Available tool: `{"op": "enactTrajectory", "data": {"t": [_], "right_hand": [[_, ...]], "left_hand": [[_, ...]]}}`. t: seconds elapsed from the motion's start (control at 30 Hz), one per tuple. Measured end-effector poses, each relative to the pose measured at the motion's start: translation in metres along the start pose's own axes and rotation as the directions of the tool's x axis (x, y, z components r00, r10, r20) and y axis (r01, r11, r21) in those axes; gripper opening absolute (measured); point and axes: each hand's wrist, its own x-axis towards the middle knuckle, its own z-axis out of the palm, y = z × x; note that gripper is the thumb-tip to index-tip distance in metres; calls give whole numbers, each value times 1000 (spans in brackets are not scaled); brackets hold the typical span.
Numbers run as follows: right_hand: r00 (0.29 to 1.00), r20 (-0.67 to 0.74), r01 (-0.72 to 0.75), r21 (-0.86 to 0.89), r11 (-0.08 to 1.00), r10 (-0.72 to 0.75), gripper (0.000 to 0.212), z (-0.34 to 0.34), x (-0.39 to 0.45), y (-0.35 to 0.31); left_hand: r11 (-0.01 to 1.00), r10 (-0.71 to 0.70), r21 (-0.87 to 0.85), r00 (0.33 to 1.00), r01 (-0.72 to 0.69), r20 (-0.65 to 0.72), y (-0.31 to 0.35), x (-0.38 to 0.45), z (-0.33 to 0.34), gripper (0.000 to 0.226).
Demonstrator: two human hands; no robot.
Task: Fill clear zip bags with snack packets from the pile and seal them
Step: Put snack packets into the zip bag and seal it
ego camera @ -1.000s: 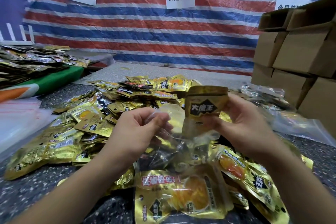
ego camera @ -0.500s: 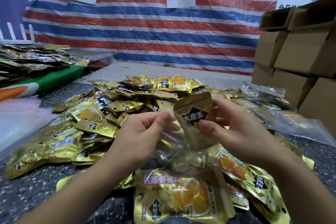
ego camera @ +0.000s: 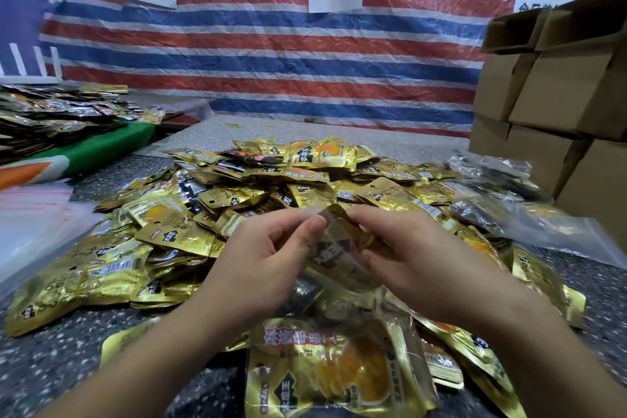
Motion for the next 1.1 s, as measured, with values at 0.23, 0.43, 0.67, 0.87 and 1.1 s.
{"op": "enactTrajectory", "data": {"t": [0.23,0.43,0.67,0.87,1.1], "right_hand": [[946,-319,-31,90,995,58,17,3,0,-1],[994,-102,30,-190,981,-50,18,7,4,0],[889,-434,84,-159,984,-146,37,-1,-4,2],[766,-536,-68,482,874,355,38,5,-2,7],[898,108,-323,819,474,426,34,19,-1,10]], "left_hand": [[999,-45,6,994,46,-99,-1,2,-2,29],[998,-49,41,993,53,-108,-6,2,3,37],[827,-360,-497,926,261,-114,-4,9,0,48],[687,-441,-674,893,270,-92,-3,14,-7,49],[708,-459,-655,877,265,-142,-10,18,-10,43]]}}
